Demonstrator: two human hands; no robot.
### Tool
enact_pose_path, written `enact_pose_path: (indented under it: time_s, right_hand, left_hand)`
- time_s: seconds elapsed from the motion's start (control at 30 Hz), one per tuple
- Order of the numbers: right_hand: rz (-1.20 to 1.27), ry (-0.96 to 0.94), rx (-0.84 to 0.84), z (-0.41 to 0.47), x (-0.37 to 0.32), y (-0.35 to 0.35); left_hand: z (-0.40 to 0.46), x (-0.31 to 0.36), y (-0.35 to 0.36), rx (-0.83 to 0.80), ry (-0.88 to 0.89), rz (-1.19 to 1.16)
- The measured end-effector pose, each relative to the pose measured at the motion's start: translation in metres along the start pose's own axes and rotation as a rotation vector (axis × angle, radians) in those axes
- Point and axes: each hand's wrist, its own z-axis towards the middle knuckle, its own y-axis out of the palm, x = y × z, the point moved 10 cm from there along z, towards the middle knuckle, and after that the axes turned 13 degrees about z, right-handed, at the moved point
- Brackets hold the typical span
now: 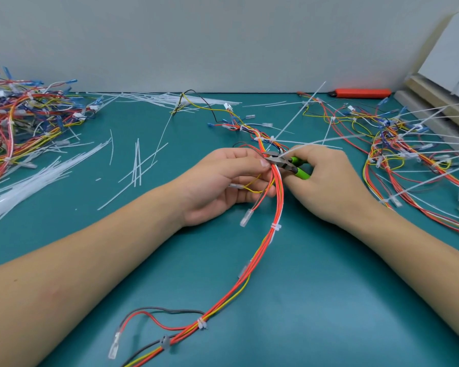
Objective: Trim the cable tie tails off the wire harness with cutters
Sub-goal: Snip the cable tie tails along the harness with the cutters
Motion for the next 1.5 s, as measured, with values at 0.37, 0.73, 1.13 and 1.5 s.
enact_pose_path:
  time_s: [0.37, 0.73, 1.13, 1.5]
  right_hand:
    - [0.01, -0.004, -0.005, 0.0, -0.0042, -0.0005]
    - [0.021, 0.002, -0.02, 0.0005, -0.0028, 0.0012]
    - [0.033, -0.011, -0.027, 0.0014, 0.0002, 0.0021]
    - [-0.056, 0.043, -0.004, 0.0004, 0.0038, 0.0004]
  left_hand:
    - [0.0005, -0.0009, -0.0012, 0.005, 0.0, -0.004]
    - [0.0011, -0.0014, -0.0013, 0.003, -0.004, -0.01]
    - [0.0, -0.0006, -0.0015, 0.015, -0.002, 0.009]
    - [-0.0015, 0.0018, 0.0009, 0.007, -0.007, 0.039]
